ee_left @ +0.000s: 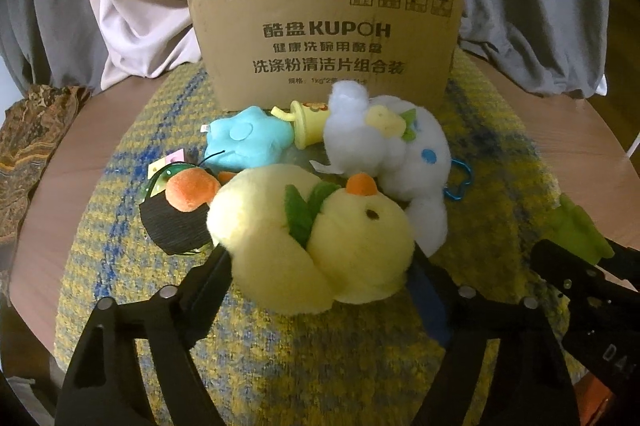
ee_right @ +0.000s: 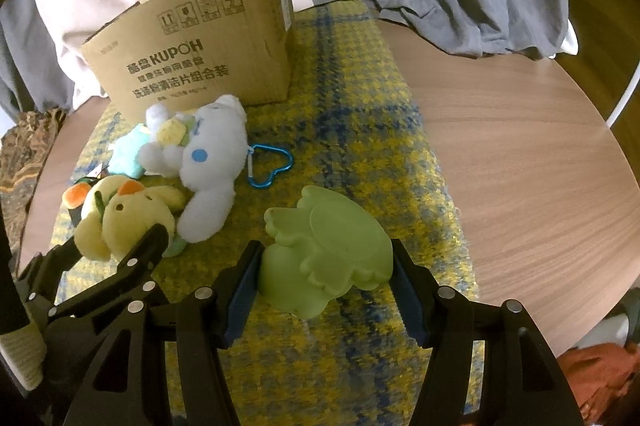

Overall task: Organize objects
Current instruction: 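Lift the frog with the right tool while the left tool grasps the yellow duck plush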

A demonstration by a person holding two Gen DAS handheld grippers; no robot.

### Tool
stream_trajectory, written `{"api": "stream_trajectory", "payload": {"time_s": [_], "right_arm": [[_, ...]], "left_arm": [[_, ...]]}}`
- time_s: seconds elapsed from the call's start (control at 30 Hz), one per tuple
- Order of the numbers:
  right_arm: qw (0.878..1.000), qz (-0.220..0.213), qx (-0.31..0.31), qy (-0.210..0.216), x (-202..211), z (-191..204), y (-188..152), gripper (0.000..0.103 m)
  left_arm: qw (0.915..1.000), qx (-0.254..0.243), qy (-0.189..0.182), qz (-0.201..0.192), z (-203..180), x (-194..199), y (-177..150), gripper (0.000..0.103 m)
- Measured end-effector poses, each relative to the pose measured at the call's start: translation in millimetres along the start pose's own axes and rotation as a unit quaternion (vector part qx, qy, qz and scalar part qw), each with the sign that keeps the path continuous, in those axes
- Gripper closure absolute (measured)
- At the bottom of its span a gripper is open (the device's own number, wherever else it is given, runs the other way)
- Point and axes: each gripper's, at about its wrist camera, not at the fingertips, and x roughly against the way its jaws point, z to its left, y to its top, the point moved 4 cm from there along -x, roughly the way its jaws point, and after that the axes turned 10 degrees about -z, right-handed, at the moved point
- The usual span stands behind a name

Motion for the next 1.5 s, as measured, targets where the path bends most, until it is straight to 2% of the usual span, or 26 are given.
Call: {"api": "stream_trajectory", "payload": {"time_s": [0.13, 0.17, 0.2, 0.5, 0.9, 1.5], "right_arm": [[1.000, -0.003, 0.000, 0.004, 3, 2, 1, 0.042], [1.000, -0.004, 0.000, 0.005, 4, 3, 2, 0.042], [1.000, -0.005, 0.001, 0.006, 5, 4, 2, 0.042], [1.000, -0.010, 0.003, 0.015, 11, 11, 3, 0.042], [0.999, -0.031, 0.007, 0.026, 28, 21, 11, 0.042], [0.993, -0.099, 0.031, 0.048, 59, 49, 62, 0.042]], "left_arm": [[0.9999, 0.005, -0.012, -0.004, 1, 9, 1, 0.035], [0.9997, 0.006, -0.022, -0.007, 1, 12, 1, 0.063], [0.9993, 0.008, -0.036, -0.004, 0, 13, 1, 0.063], [0.9990, 0.019, -0.041, -0.001, 9, 19, -1, 0.064], [0.9981, 0.016, -0.045, -0.039, 15, 47, 13, 0.065], [0.9952, 0.023, -0.029, -0.090, 40, 69, 63, 0.065]]}}
